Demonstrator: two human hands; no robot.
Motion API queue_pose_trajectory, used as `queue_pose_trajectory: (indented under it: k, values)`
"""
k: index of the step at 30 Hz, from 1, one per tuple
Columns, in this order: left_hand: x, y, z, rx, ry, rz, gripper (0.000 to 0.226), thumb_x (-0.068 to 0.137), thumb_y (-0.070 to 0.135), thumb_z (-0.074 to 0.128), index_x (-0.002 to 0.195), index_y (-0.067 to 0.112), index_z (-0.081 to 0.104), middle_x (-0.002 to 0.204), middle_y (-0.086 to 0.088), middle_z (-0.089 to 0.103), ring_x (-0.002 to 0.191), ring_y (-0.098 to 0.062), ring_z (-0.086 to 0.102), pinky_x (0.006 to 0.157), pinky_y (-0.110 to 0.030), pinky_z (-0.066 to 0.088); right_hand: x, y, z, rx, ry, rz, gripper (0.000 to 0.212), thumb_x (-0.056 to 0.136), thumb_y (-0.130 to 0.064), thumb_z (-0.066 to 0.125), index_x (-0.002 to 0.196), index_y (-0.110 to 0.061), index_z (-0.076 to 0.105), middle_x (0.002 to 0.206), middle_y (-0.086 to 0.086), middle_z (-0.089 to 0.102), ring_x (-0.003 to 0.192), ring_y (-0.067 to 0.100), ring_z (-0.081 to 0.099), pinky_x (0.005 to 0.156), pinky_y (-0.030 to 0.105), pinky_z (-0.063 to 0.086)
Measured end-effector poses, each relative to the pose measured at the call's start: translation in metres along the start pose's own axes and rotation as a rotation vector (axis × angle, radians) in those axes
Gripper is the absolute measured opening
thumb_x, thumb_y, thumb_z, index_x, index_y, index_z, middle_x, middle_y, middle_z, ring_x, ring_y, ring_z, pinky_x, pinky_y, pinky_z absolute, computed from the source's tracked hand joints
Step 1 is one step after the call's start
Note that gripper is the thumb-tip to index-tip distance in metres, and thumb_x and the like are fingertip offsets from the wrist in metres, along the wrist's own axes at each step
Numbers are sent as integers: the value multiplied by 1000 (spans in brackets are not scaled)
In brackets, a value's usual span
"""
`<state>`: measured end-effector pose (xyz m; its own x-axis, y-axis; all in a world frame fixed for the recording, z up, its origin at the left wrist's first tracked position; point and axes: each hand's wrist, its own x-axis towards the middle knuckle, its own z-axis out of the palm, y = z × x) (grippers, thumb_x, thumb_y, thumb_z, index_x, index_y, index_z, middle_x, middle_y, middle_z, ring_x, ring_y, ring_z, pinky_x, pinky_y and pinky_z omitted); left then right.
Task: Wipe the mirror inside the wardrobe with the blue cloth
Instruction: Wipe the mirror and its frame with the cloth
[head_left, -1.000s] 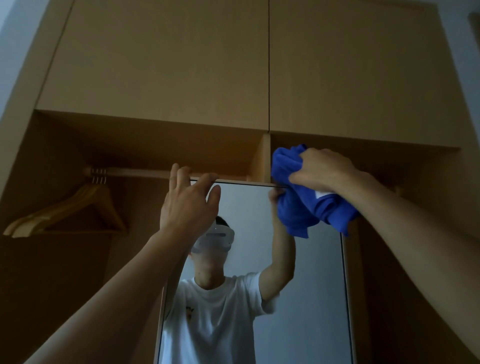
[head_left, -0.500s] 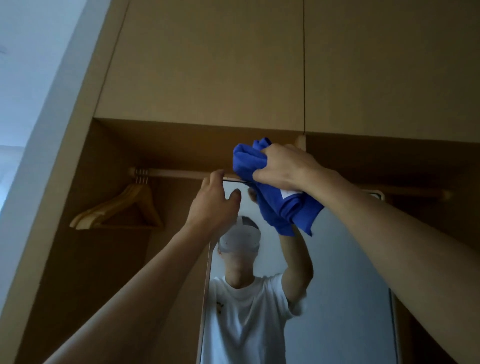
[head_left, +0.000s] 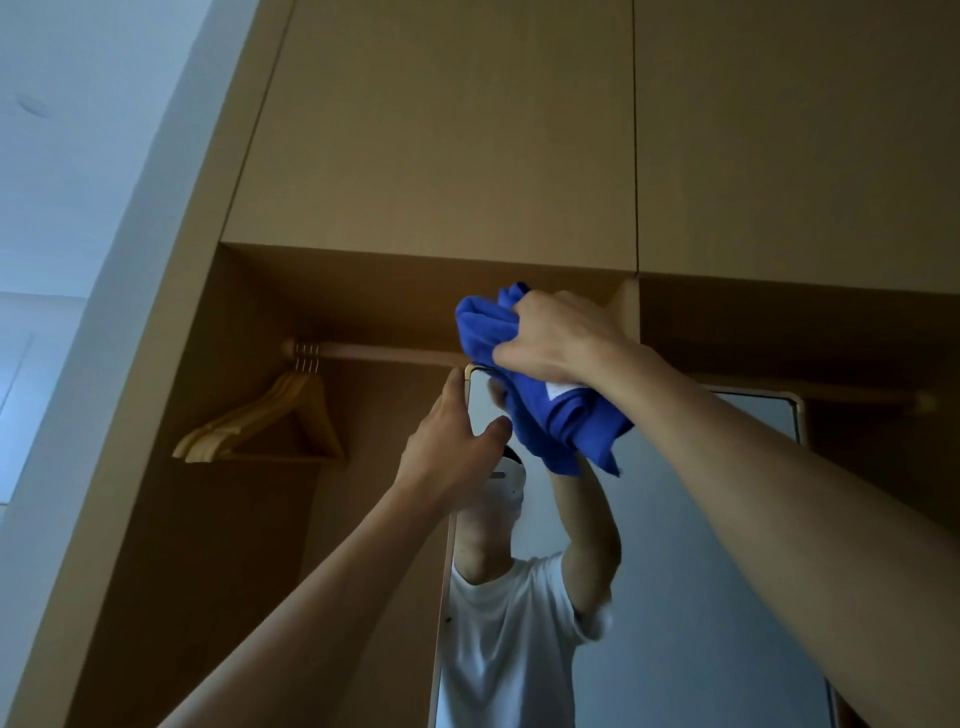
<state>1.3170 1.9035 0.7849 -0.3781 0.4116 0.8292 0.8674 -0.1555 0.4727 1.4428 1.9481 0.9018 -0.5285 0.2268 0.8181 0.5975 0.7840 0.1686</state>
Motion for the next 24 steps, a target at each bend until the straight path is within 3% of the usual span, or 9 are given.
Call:
queue_pose_trajectory:
  k: [4, 8, 13, 17, 21, 24]
  values:
    - [-2, -3, -2, -69, 4, 10, 70, 95, 35, 58, 155, 35, 23, 132, 2, 64, 111, -21, 66, 81, -35, 51, 2, -1, 1, 69, -3, -27, 28, 79, -34, 60, 66, -17, 43, 62, -1, 50, 56, 19, 49, 51, 30, 30]
    - [-3, -5, -4, -84, 3, 24, 66, 94, 34, 58, 152, 37, 27, 110, 15, 60, 86, -6, 63, 65, -25, 50, -8, 27, -6, 25, 33, 86, 26, 77, -39, 61, 69, -18, 48, 67, 0, 54, 59, 18, 52, 51, 30, 31]
    - [-1, -6, -5, -104, -50, 18, 65, 95, 33, 57, 152, 38, 26, 108, 6, 68, 89, -18, 69, 70, -30, 53, -16, 43, -10, -120, 49, 174, 20, 76, -36, 59, 75, -17, 54, 71, 3, 59, 62, 20, 58, 53, 30, 37]
    - [-2, -5, -10, -95, -71, 21, 72, 95, 34, 57, 156, 39, 20, 114, 11, 63, 84, -4, 63, 63, -20, 45, -5, 7, -3, -64, 38, 72, 20, 77, -36, 58, 73, -17, 53, 67, 1, 58, 59, 19, 56, 51, 28, 34]
    - [-8, -4, -12, -98, -130, 46, 75, 95, 33, 56, 158, 33, 16, 107, 22, 46, 58, 25, 51, 57, -8, 35, 2, -20, 3, -9, 51, -42, 22, 79, -36, 58, 68, -20, 46, 66, -2, 56, 58, 17, 54, 50, 28, 31]
    - [-10, -7, -14, -103, -145, 45, 81, 96, 33, 56, 160, 39, 6, 111, 17, 49, 62, 27, 52, 51, -4, 37, -4, -12, 6, 36, 62, -39, 27, 79, -37, 59, 65, -18, 45, 61, -1, 53, 57, 20, 54, 51, 29, 35]
